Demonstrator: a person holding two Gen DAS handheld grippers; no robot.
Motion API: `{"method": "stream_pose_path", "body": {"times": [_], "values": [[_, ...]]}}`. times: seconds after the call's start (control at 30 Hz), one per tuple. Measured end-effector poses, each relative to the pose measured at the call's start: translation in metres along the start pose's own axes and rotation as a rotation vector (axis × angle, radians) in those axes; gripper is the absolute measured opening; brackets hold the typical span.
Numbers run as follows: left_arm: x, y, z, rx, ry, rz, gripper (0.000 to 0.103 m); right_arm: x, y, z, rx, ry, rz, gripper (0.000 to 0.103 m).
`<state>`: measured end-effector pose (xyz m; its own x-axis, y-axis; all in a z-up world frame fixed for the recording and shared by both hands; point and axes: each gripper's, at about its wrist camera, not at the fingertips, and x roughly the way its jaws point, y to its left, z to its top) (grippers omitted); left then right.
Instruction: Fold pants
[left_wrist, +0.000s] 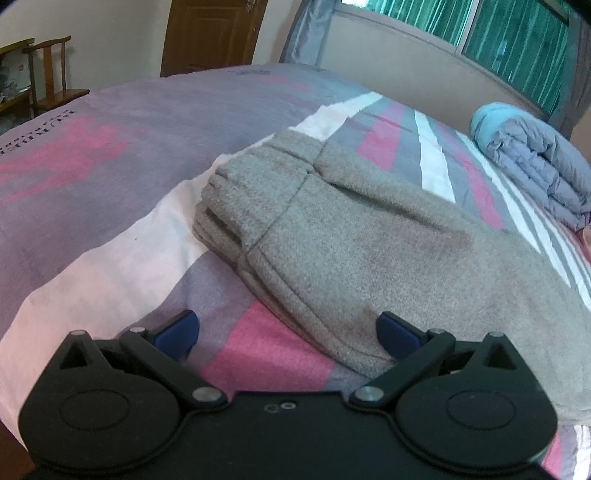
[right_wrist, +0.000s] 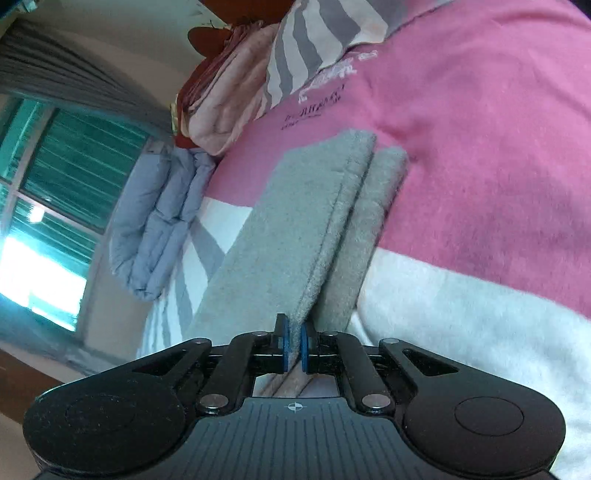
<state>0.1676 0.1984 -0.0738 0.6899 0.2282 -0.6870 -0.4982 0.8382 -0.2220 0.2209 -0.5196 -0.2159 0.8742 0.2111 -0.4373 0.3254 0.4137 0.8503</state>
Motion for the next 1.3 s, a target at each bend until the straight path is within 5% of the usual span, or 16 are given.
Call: {"method": "stream_pose_path", "body": {"times": [0.17,0.37,0.43,0.6,0.77,0.9,1.03,1.17,1.3], "values": [[-0.028,0.014,-0.004,-0.078,-0.136,-0.045,0.087,-0.036,0.027,-0.026,-0.144,-0.062,0.052,0.025],[-0.035,0.020,0.008,-0.105,-0.198,-0.096,0.067,-0.050,0.042,-0.051,-0.194,-0.076,0.067,0.027],[-0.032,0.021,0.015,-0.122,-0.196,-0.118,0.041,-0.050,0.046,-0.053,-0.207,-0.065,0.052,0.027],[-0.013,0.024,0.035,-0.135,-0.127,-0.099,0.007,-0.043,0.052,-0.053,-0.193,-0.065,0.018,0.027],[-0.037,0.030,0.067,-0.091,-0.263,-0.217,0.005,-0.045,0.048,-0.050,-0.175,-0.060,0.003,0.027],[0.015,0.045,0.056,-0.088,-0.061,-0.132,0.005,-0.045,0.044,-0.048,-0.170,-0.050,0.006,0.027],[0.016,0.044,0.045,-0.061,-0.095,-0.136,0.008,-0.048,0.040,-0.043,-0.161,-0.056,0.014,0.028],[0.019,0.043,0.046,-0.066,-0.086,-0.142,0.009,-0.054,0.033,-0.031,-0.167,-0.143,0.007,0.065],[0.017,0.048,0.051,-0.068,-0.069,-0.150,0.009,-0.048,0.024,-0.010,-0.119,-0.151,0.008,0.064]]}}
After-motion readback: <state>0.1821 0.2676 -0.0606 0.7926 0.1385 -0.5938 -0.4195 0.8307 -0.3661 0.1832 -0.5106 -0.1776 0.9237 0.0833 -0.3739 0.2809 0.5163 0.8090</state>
